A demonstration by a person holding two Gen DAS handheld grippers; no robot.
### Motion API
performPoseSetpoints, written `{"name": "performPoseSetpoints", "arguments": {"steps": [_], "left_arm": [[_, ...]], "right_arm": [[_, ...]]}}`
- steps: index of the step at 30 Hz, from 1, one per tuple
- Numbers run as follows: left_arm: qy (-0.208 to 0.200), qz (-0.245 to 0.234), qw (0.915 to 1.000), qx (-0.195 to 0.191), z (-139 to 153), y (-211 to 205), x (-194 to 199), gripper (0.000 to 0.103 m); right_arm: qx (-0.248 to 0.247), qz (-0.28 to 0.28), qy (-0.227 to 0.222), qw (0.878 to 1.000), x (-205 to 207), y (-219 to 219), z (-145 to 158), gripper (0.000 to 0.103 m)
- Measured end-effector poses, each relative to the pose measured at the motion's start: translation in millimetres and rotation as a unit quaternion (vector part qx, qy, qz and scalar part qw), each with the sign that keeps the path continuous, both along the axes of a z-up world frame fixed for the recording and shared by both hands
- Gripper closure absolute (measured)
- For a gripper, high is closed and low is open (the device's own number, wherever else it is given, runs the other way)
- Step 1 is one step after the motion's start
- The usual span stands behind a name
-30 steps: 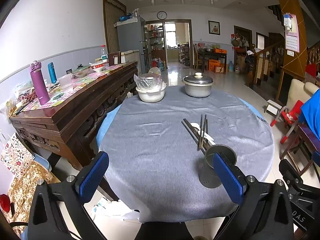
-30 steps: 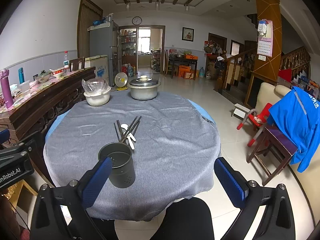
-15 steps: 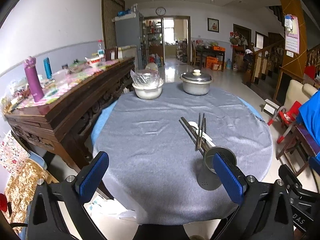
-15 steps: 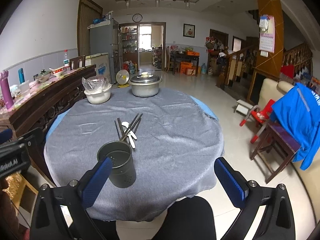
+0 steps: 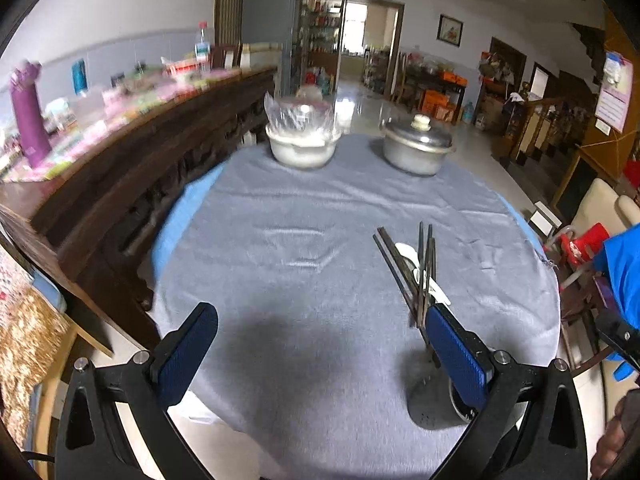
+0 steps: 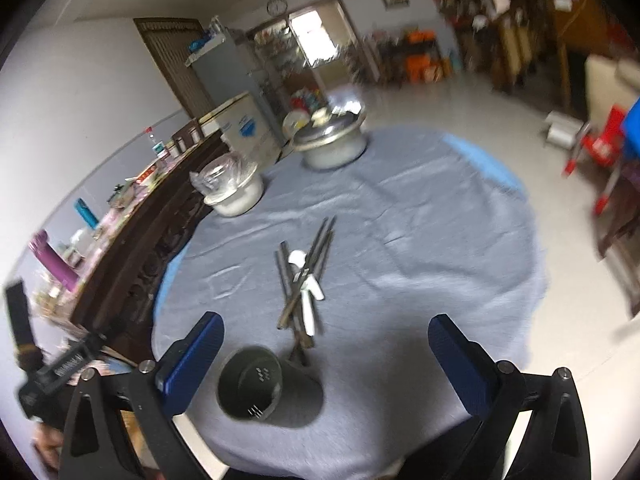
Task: Organize utensils
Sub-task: 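Reach the right gripper to the loose chopsticks and close on them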
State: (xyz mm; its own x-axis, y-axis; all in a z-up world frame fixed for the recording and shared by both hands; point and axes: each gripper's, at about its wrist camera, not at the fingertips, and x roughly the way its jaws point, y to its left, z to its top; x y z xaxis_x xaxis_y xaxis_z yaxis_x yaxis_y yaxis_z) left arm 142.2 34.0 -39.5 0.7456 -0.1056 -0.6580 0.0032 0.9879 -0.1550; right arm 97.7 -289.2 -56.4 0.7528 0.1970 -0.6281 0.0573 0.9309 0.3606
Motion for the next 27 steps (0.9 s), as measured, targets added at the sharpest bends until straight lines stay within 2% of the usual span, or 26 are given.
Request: {"name": "performPoseSetpoints", "arguments": {"steps": [2, 4, 7, 9, 10, 14, 16, 20, 25, 27], "left_arm": [[0.024, -0.011, 0.9995, -0.014, -10.0, -0.2, 19.9, 0.000], [0.036, -0.020, 0.9989, -0.024, -17.6, -2.9, 41.5, 0.003], [0.049, -0.026, 0.9981, -0.027, -26.2, -5.8, 69.5, 0.011], [0.065, -0.033, 0.9970, -0.028, -33.4, -8.8, 92.7, 0.020], [0.070, -0.037, 0.9964, -0.030, -36.2, -10.8, 104.7, 0.026], [0.096, -0.042, 0.9944, -0.013, -49.2, -17.1, 140.9, 0.031], [0.084, -0.056, 0.9947, -0.019, -53.6, -20.2, 156.3, 0.032], [0.102, -0.063, 0.9928, -0.010, -63.5, -23.4, 182.5, 0.032], [0.119, -0.061, 0.9911, 0.000, -75.4, -19.8, 205.8, 0.032], [0.123, -0.058, 0.9907, 0.002, -79.4, -16.8, 212.1, 0.032]], "right_arm": [[0.034, 0.012, 0.011, 0.999, 32.6, -5.7, -10.6, 0.002], [0.059, 0.024, 0.024, 0.998, 59.5, -9.4, -19.7, 0.008], [0.091, 0.032, 0.050, 0.994, 105.4, -15.1, -32.9, 0.018], [0.102, 0.030, 0.077, 0.991, 138.4, -18.8, -44.3, 0.029], [0.106, 0.030, 0.086, 0.990, 157.1, -19.2, -49.3, 0.031], [0.099, 0.018, 0.135, 0.986, 222.9, -19.0, -73.2, 0.047], [0.096, 0.017, 0.154, 0.983, 248.6, -17.2, -83.4, 0.051], [0.091, 0.016, 0.193, 0.977, 304.0, -4.8, -107.4, 0.061], [0.086, 0.002, 0.222, 0.971, 344.7, 7.7, -132.3, 0.070], [0.077, -0.008, 0.232, 0.970, 354.9, 12.1, -139.8, 0.077]]}}
